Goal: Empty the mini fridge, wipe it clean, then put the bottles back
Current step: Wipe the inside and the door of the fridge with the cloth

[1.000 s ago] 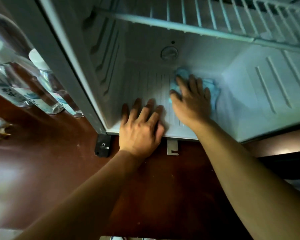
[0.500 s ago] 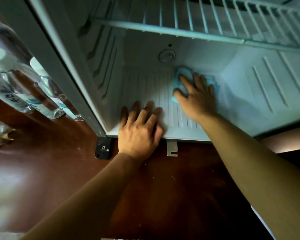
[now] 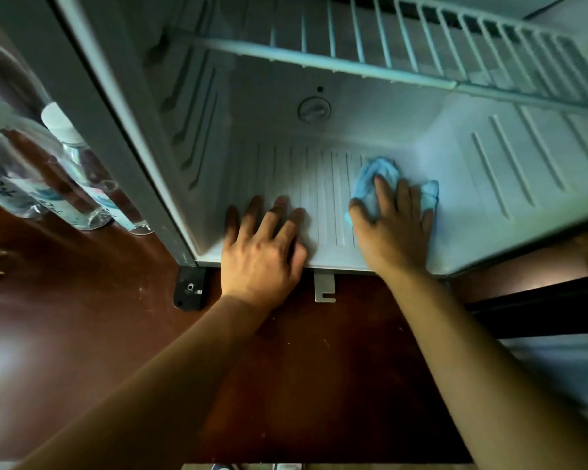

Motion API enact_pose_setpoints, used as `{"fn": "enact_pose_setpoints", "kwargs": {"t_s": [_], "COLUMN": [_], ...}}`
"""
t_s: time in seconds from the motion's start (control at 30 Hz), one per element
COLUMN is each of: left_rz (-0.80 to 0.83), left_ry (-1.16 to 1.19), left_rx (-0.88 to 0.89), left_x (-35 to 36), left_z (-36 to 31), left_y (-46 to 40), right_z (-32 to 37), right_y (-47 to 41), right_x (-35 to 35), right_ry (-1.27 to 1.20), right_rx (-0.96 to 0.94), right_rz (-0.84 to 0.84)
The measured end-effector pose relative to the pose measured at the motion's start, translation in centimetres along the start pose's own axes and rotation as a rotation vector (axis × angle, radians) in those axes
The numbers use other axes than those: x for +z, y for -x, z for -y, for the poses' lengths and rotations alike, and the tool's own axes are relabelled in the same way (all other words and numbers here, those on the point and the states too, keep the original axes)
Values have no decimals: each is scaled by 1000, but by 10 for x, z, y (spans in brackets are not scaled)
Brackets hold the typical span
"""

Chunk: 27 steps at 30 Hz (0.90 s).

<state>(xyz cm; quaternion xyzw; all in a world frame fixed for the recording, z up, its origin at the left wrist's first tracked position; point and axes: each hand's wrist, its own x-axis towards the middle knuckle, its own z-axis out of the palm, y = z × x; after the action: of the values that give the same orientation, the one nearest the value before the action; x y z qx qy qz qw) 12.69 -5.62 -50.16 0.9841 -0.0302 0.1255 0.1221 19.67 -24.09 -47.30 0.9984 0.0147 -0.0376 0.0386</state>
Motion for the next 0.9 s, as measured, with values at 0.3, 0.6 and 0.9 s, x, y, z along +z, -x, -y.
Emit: {"fn": "enact_pose_setpoints", "kwargs": {"t_s": [0.3, 0.6, 0.9], "left_rz": [-35, -95, -85], "left_ry": [16, 39, 30], "left_rx": [5, 23, 10], "left_x": [2, 7, 6], "left_z": [0, 1, 4], "left_y": [-1, -1, 1], "right_z": [21, 68, 66], "right_y": [29, -16, -16], "right_x": [10, -2, -4], "right_ry": [-157, -225, -289], "right_rx": [139, -51, -133], "right_rz": [-79, -78, -39]}}
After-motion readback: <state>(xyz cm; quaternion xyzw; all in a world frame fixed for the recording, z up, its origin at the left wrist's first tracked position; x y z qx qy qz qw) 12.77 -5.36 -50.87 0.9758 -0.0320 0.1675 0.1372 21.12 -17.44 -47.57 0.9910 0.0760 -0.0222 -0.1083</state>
